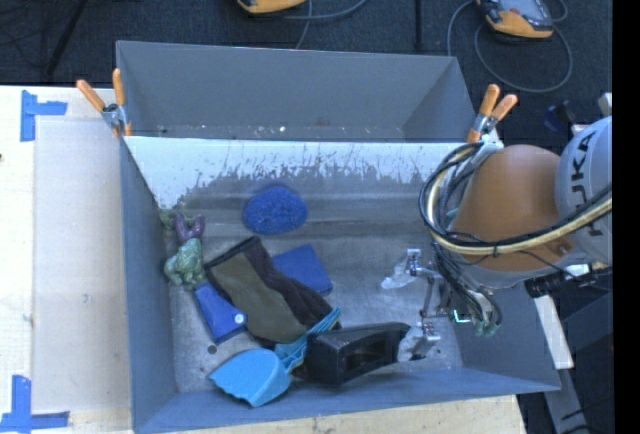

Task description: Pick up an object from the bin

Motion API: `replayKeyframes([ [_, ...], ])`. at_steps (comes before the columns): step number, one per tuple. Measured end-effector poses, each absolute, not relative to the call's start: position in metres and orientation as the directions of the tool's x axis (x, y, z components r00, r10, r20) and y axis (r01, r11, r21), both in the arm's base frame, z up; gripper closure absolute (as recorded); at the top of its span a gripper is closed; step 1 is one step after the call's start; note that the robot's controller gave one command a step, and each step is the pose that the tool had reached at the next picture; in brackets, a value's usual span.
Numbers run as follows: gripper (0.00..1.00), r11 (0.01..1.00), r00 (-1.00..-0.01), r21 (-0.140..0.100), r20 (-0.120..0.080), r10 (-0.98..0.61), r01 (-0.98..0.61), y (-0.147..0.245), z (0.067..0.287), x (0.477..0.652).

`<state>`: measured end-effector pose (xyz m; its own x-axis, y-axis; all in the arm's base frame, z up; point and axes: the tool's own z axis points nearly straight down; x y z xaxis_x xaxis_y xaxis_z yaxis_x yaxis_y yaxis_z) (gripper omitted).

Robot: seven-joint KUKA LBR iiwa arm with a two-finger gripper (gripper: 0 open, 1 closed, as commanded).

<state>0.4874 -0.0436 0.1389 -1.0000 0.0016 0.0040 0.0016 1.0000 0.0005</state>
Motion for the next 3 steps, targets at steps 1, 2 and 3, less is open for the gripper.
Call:
replayKeyframes([
  [1,0.00,1.000,-1.000,0.000,0.003,0.000,0.000,-0.043,0.139,0.488],
  [2,0.00,0.999,-0.999,0.000,-0.004,0.046,0.046,-0.038,0.105,0.482],
  [3,1.00,0.981,-0.981,-0.010,-0.022,0.194,0.194,-0.004,0.079,0.495],
])
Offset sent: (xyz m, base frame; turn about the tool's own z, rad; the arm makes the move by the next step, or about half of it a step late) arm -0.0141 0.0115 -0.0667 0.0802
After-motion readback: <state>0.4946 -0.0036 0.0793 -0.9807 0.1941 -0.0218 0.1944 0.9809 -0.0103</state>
